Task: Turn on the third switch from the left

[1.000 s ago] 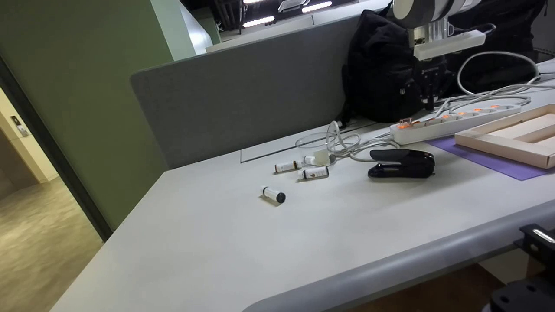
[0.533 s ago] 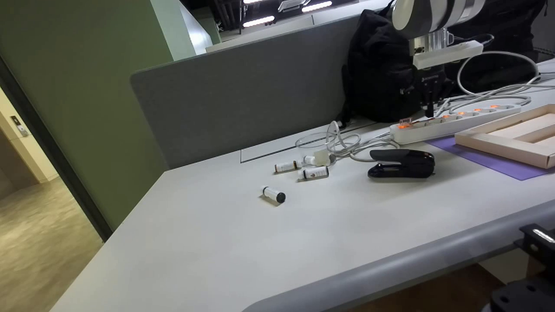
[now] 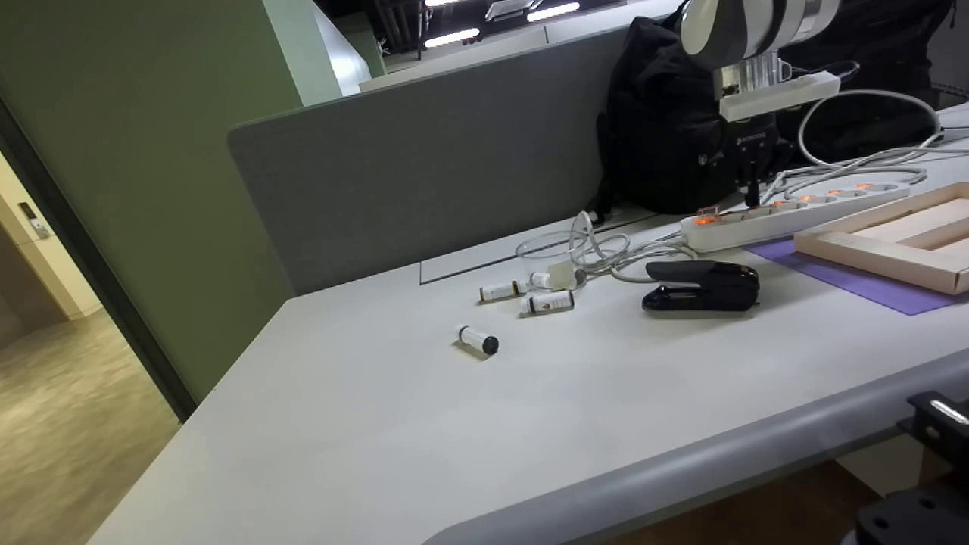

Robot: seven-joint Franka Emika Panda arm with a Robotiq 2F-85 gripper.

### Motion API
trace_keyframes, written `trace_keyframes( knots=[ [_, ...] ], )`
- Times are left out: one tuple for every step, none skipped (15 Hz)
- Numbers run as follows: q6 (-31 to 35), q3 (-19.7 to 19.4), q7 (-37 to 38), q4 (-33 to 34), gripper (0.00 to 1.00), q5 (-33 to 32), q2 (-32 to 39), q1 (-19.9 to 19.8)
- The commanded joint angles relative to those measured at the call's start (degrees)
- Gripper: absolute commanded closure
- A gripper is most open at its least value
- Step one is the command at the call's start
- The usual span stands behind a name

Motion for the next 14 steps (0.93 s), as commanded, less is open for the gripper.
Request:
trace_keyframes(
  knots=[
    [-4.6,-0.2,1.0,2.0,1.0,0.6,-0.7,0.1],
    [-5.2,-0.3,1.1,2.0,1.0,0.3,-1.1,0.2],
    [-5.9,-0.3,0.9,2.1,1.0,0.3,-1.3,0.1],
    [-6.3,-0.3,0.9,2.1,1.0,0.2,-1.4,0.2],
    [-6.8,-0.3,1.1,2.3,1.0,0.1,-1.3,0.2],
    [-7.2,-0.3,1.1,2.5,1.0,0.2,-1.2,0.2],
    [-7.6,-0.3,1.1,2.7,1.0,0.2,-0.9,0.2],
    [-8.0,-0.3,1.2,2.9,1.0,0.1,-0.7,0.2],
    [-8.5,-0.3,1.3,3.1,1.0,0.0,-0.4,0.3],
    [-8.7,-0.4,1.4,3.3,1.0,0.0,-0.1,0.4],
    [-8.8,-0.3,1.4,3.3,1.0,0.0,0.1,0.4],
    [-8.6,-0.4,1.6,3.4,1.0,0.0,0.4,0.5],
    [-7.8,-0.4,1.7,3.3,1.0,0.1,0.8,0.5],
    [-7.6,-0.4,1.7,3.3,1.0,0.2,1.2,0.4]
  ],
)
